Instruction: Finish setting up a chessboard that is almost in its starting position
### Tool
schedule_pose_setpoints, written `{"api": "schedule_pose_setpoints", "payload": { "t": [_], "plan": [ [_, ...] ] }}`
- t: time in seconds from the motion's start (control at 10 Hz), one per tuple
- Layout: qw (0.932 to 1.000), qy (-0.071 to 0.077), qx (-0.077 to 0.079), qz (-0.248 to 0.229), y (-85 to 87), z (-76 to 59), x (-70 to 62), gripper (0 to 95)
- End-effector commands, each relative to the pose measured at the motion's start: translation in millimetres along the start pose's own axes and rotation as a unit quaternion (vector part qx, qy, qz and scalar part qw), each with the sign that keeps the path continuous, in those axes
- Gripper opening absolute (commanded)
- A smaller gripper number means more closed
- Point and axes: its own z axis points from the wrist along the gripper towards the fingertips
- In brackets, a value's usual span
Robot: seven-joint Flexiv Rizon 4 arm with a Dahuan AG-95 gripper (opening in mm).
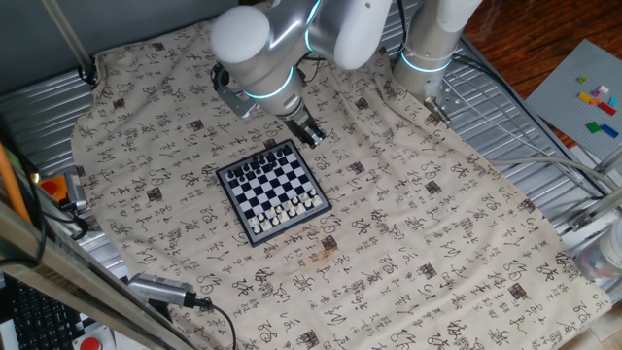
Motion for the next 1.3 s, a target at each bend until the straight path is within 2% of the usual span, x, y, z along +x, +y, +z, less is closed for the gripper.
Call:
{"api": "schedule_pose_setpoints", "payload": {
  "t": [0.1,0.4,0.8,0.9,1.0,1.3],
  "plan": [
    [0.9999,0.0,0.001,0.016,-0.3,-0.1,1.6,0.0],
    [0.9996,0.003,-0.003,0.027,-0.3,-0.1,1.6,0.0],
    [0.9988,-0.006,-0.003,0.049,-0.3,-0.1,1.6,0.0],
    [0.9987,-0.007,-0.004,0.05,-0.3,-0.1,1.6,0.0],
    [0.9985,-0.006,-0.011,0.053,-0.3,-0.1,1.6,0.0],
    [0.9983,-0.008,-0.011,0.057,-0.3,-0.1,1.6,0.0]
  ]
}}
